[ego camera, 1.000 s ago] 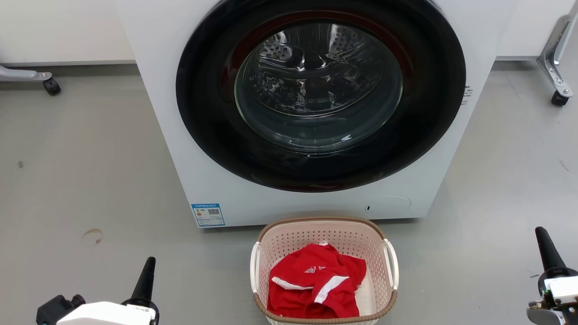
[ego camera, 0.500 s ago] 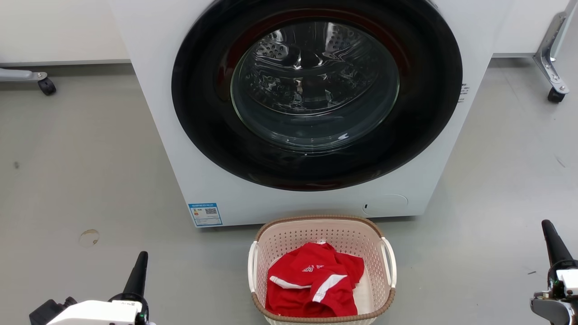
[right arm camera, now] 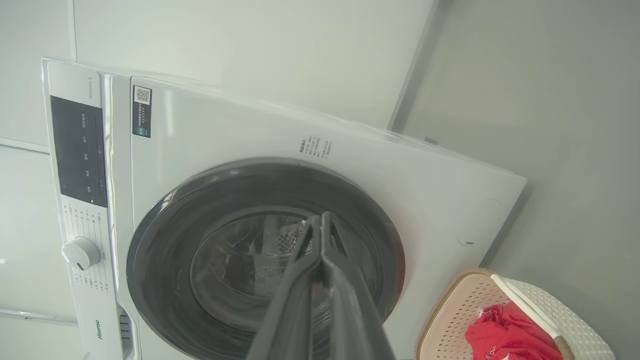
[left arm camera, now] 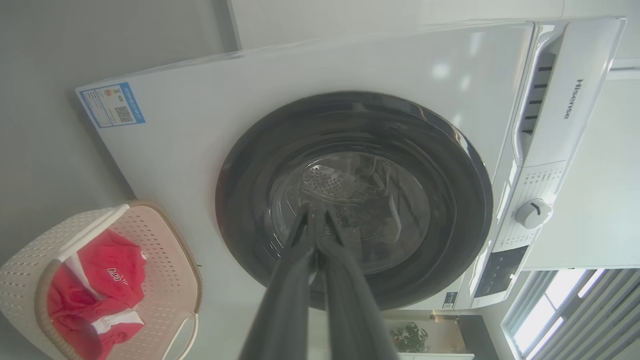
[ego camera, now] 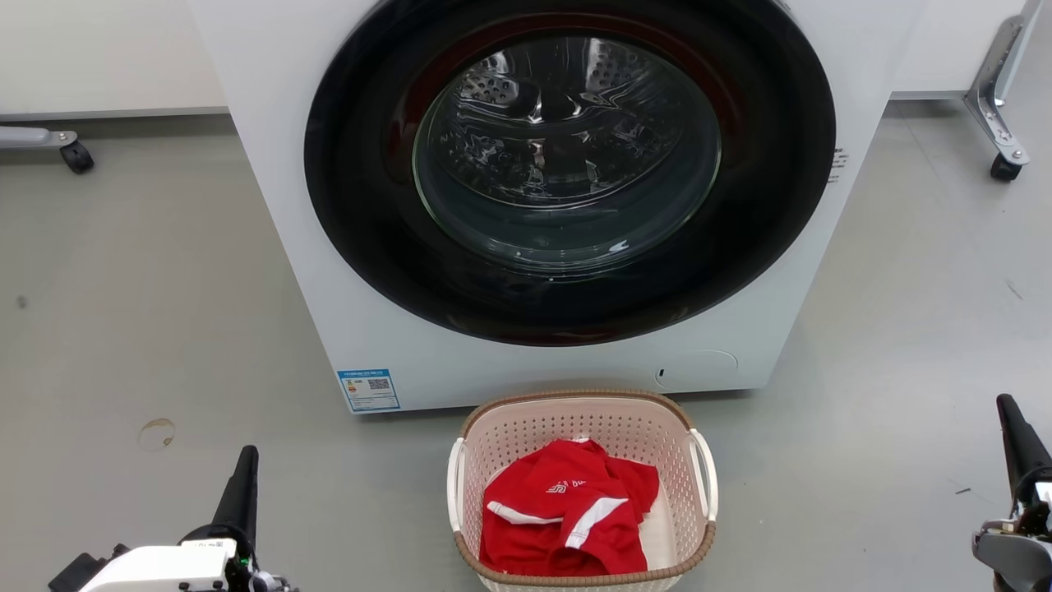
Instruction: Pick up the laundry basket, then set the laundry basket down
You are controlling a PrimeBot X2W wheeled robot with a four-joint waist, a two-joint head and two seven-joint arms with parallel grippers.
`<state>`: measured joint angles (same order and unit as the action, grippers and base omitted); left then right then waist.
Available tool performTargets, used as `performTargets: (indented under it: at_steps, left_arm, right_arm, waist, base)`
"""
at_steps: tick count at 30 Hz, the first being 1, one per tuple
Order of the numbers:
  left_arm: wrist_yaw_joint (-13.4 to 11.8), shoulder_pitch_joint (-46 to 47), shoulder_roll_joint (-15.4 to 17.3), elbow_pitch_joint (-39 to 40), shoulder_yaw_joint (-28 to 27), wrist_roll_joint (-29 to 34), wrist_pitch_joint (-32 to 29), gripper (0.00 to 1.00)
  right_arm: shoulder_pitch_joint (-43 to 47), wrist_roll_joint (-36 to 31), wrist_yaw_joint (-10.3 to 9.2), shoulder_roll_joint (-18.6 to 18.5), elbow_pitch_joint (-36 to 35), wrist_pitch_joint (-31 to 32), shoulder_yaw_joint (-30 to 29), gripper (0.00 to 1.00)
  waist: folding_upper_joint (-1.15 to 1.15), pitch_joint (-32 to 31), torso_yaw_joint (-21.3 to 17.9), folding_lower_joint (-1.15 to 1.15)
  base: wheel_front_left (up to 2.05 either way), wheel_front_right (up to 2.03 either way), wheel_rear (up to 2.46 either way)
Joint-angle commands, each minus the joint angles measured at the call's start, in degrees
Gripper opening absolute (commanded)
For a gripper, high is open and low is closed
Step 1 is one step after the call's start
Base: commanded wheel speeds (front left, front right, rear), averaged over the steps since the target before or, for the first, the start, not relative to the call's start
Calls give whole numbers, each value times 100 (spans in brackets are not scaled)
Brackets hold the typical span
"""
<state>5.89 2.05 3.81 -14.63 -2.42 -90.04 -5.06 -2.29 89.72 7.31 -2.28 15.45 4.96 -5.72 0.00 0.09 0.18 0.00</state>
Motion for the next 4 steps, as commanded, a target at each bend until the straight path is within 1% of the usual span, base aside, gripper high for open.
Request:
performTargets:
  at_steps: [1, 4]
  left_arm:
    - [103, 374, 15, 93, -249, -128, -52, 0]
    - [156, 406, -37, 61, -334, -263, -84, 0]
  right_arm:
    - [-359, 150, 18, -119, -147, 64, 25, 0]
    - [-383, 273, 18, -96, -145, 114, -33, 0]
  waist:
    - [0, 3, -6, 0]
    - [0, 9, -17, 0]
  base:
    - [0, 0, 0]
    - [0, 0, 0]
